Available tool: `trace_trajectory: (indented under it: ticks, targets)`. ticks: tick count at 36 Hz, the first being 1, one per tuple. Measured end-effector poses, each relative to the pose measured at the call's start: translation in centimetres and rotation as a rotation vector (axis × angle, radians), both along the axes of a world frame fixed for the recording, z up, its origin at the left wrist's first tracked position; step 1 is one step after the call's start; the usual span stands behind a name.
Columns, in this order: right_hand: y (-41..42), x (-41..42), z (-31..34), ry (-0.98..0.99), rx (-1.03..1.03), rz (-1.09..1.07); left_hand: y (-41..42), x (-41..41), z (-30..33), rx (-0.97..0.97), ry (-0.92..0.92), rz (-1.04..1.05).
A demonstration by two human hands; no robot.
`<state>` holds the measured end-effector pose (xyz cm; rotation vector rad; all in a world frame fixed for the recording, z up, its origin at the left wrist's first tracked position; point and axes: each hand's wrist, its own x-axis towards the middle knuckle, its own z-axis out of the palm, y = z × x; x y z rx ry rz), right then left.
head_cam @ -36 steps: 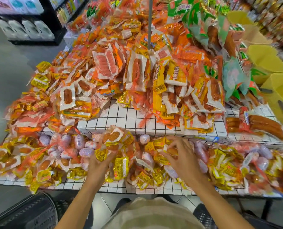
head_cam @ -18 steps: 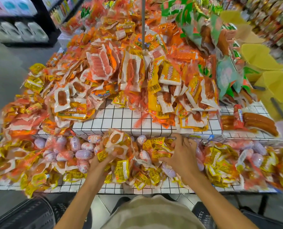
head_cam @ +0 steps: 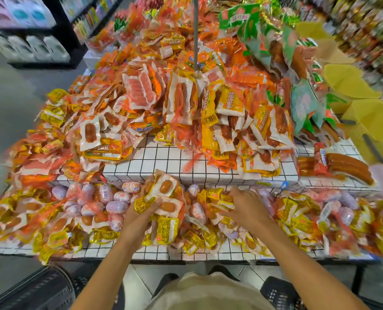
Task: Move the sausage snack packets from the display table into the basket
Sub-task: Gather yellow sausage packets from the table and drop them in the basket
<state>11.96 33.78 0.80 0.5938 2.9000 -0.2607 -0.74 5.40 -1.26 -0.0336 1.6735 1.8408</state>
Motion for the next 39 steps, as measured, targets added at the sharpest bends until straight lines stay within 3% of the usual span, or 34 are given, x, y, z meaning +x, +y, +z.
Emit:
trace_trajectory:
  ticks: [11,23,28,34,39]
  targets:
    - [2.5,2.3,3.8,0.096,-0.167,-0.159,-0.3,-0.6,3.1,0.137,0.029,-0.062]
    - [3.3,6.7,4.3,0.240,-0.640,-0.466,1.4,1.2,2.4,0.267,-0.177,0.004]
    - [2.3,7.1,2.2,0.168,-0.553,-0.459,4.9,2.3,2.0,0.336,-0.263,-0.021]
    - [2.9,8.1,1.0,0.155,-0.510,-0.516,9.1,4.9,0.4,0.187,-0.320,-0.056]
    - [3.4,9.9,1.2,0.113,-0.495,-0.482,11.1,6.6,-1.3,0.116,-0.382,0.035]
